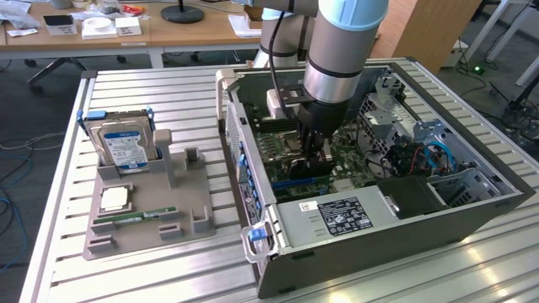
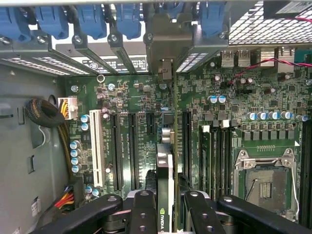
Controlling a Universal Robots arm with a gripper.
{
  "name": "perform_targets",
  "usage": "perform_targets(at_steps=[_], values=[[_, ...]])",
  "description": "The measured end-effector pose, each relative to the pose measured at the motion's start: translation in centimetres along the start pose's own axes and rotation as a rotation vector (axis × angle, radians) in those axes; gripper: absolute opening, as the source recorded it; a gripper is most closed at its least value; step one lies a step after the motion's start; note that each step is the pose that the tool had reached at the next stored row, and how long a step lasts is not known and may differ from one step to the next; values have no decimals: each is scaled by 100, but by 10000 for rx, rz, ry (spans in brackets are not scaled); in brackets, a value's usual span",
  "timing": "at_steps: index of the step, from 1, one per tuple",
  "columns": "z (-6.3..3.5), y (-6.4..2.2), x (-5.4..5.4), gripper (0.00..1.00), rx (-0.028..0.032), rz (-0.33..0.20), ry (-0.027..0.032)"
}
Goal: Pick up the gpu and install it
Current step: 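Insert the gpu into the slot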
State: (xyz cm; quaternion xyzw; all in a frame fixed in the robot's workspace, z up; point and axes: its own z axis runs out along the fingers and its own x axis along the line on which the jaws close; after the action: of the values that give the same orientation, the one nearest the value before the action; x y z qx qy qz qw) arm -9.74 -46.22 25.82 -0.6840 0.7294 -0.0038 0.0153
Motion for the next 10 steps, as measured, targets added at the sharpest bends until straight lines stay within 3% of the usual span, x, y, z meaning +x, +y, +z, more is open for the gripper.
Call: perform_targets(at_steps=[10], values=[[13,3,-18,27,4,4,20]])
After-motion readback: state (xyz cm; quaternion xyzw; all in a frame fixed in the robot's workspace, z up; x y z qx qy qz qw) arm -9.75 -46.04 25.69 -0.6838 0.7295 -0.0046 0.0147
